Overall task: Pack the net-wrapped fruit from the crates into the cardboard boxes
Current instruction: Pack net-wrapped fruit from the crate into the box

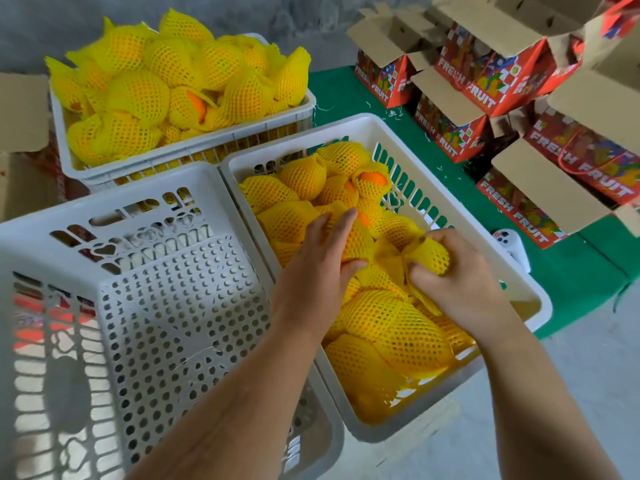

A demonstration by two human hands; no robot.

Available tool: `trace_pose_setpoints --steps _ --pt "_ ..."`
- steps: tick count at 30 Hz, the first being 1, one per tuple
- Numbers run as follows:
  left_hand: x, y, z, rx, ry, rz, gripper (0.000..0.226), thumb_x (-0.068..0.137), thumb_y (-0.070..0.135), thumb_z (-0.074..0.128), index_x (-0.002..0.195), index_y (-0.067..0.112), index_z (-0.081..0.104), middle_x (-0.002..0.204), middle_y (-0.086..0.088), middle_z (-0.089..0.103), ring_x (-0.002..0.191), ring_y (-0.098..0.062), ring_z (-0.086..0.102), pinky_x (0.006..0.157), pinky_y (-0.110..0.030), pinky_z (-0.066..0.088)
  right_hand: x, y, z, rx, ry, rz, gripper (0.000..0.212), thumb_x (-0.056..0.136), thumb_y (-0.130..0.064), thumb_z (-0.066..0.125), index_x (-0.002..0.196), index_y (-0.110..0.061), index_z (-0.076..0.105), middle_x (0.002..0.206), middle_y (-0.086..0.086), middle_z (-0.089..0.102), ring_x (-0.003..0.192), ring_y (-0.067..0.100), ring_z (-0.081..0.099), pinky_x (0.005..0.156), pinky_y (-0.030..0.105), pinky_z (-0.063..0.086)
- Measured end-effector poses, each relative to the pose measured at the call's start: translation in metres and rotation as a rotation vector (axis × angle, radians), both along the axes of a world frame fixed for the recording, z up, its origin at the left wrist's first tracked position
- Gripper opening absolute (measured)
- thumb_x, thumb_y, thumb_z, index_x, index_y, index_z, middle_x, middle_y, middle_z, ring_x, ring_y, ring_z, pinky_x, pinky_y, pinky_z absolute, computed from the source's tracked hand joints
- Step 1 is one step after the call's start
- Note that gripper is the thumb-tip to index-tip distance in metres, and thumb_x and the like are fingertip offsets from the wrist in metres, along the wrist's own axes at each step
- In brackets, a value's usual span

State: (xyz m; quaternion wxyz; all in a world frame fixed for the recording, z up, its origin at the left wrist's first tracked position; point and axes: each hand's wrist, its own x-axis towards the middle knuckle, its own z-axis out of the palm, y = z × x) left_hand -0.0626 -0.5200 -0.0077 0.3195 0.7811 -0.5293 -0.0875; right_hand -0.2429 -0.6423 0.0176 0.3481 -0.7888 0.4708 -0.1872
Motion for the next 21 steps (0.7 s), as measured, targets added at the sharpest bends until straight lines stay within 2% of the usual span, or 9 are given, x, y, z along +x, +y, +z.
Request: trace_pose_setpoints --steps 4,6,8,10,11,14,16,19,21 --pt "0.001 -0.001 -0.003 0.033 -0.048 -0.003 0.069 0.102 0.047 0.056 0.161 0.04 0.021 0.166 -0.001 0.023 0.125 -0.023 0.06 0.067 -0.031 0.059 -0.001 0.004 0.014 -0.019 0.295 0.182 0.054 0.08 -0.044 0.072 0.132 -0.036 0.059 0.131 -0.004 0.058 0.111 0.02 0.057 0.091 0.039 0.049" --pt "0.001 -0.002 -0.006 0.033 -0.06 -0.009 0.068 0.102 0.044 0.058 0.16 0.041 0.022 0.167 -0.001 0.023 0.126 -0.024 0.061 0.067 -0.031 0.057 0.001 0.005 0.018 0.001 0.386 0.201 0.055 0.08 -0.049 0.07 0.133 -0.036 0.059 0.127 -0.004 0.059 0.107 0.022 0.059 0.091 0.043 0.051" --pt "0.002 -0.003 -0.007 0.028 -0.048 -0.019 0.067 0.102 0.041 0.059 0.159 0.042 0.023 0.168 -0.001 0.021 0.128 -0.025 0.059 0.067 -0.035 0.06 0.001 0.01 0.018 0.01 0.389 0.187 0.052 0.081 -0.051 0.069 0.129 -0.034 0.061 0.103 -0.009 0.064 0.084 0.014 0.059 0.079 0.036 0.049" --pt "0.003 -0.003 -0.005 0.001 -0.001 -0.027 0.067 0.102 0.04 0.061 0.159 0.043 0.026 0.168 0.0 0.022 0.129 -0.025 0.058 0.069 -0.042 0.062 0.004 0.02 0.014 0.037 0.244 0.114 0.042 0.081 -0.05 0.068 0.119 -0.032 0.064 0.073 -0.011 0.055 0.06 0.006 0.049 0.066 0.031 0.042" --pt "0.003 -0.001 -0.001 -0.03 0.041 -0.039 0.067 0.101 0.039 0.062 0.159 0.042 0.028 0.167 0.001 0.024 0.13 -0.023 0.057 0.072 -0.045 0.063 0.009 0.027 0.014 0.064 0.122 0.054 0.037 0.082 -0.048 0.068 0.114 -0.031 0.064 0.069 -0.01 0.055 0.055 0.005 0.048 0.062 0.03 0.041" --pt "0.0 0.021 0.011 -0.208 0.281 -0.104 0.064 0.102 0.031 0.064 0.159 0.032 0.035 0.163 0.003 0.031 0.143 -0.013 0.043 0.09 -0.047 0.06 0.028 0.055 0.024 0.143 -0.193 -0.06 0.032 0.088 -0.035 0.069 0.119 -0.037 0.064 0.088 -0.023 0.066 0.06 -0.006 0.057 0.054 0.015 0.045" --pt "-0.002 0.05 0.018 -0.314 0.483 -0.068 0.064 0.101 0.017 0.066 0.157 0.027 0.038 0.16 0.004 0.037 0.146 -0.01 0.04 0.099 -0.042 0.057 0.04 0.082 0.035 0.209 -0.292 -0.005 0.036 0.086 -0.036 0.068 0.122 -0.042 0.065 0.095 -0.036 0.066 0.073 -0.005 0.062 0.063 0.008 0.048" --pt "0.002 0.112 0.032 -0.399 0.687 0.088 0.064 0.098 0.014 0.068 0.154 0.032 0.043 0.153 0.003 0.047 0.139 -0.013 0.05 0.102 -0.031 0.054 0.058 0.13 0.048 0.355 -0.405 0.166 0.034 0.083 -0.039 0.065 0.117 -0.041 0.07 0.101 -0.012 0.076 0.088 0.016 0.071 0.081 0.036 0.061" --pt "0.01 0.163 0.042 -0.453 0.661 0.191 0.061 0.097 0.02 0.068 0.152 0.034 0.045 0.15 0.004 0.05 0.134 -0.016 0.055 0.1 -0.032 0.055 0.074 0.164 0.052 0.506 -0.478 0.276 0.037 0.079 -0.039 0.069 0.116 -0.037 0.072 0.105 -0.001 0.077 0.098 0.023 0.074 0.084 0.045 0.061"
